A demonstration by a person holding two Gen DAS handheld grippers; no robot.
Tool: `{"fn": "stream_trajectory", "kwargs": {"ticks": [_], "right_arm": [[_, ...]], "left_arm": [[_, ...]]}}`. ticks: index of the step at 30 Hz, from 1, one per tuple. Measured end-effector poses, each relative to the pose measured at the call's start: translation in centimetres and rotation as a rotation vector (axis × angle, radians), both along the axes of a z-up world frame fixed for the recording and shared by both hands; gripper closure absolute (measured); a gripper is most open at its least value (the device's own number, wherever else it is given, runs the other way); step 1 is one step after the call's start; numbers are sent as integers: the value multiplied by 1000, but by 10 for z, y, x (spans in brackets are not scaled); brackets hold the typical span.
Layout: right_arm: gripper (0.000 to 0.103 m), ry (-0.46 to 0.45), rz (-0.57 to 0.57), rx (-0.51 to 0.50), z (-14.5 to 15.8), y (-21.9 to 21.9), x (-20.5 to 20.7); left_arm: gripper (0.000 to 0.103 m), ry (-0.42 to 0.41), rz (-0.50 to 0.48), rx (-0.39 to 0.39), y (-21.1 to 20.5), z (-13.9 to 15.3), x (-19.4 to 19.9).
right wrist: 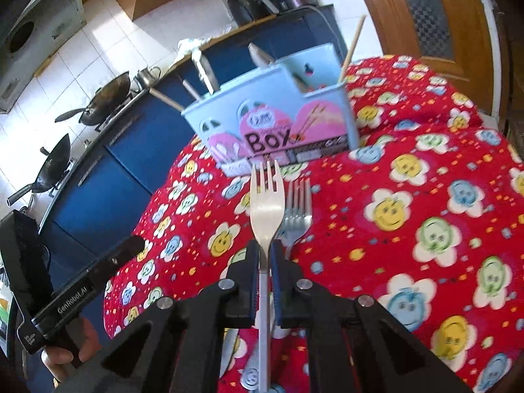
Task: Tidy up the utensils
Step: 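Grasp a silver fork with the right tool while the left tool moves over another fork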
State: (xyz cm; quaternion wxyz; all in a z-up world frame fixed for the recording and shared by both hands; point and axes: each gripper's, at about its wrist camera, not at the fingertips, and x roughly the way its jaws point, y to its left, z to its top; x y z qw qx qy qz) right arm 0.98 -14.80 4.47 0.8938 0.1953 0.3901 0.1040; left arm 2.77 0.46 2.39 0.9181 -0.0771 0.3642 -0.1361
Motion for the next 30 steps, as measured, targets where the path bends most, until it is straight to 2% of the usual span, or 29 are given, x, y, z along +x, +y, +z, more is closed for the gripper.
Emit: {"fn": "stream_trajectory", "kwargs": {"ticks": [7,15,18,22,25,30], "right_arm": [[94,-24,-40,-4,5,-21,-10],[94,-33,-71,0,3,-41,-17],[94,-35,-78,6,2,-48,-19],[94,-39,-83,15,0,-53,-20],[94,-40,-83,27,-2,-57,-21],[94,-46,-80,41,-2,-61,-23]], "left_arm": [[69,69,-89,-28,-27,-6,3],[69,187,-199,-51,-65,-20,18],[70,232,-223,-26,-78,-24,25],[78,291,-265,11,-94,-28,33],[83,378,-293,33,-105,-35,44],[87,437,-313,103,-120,-35,59]]}}
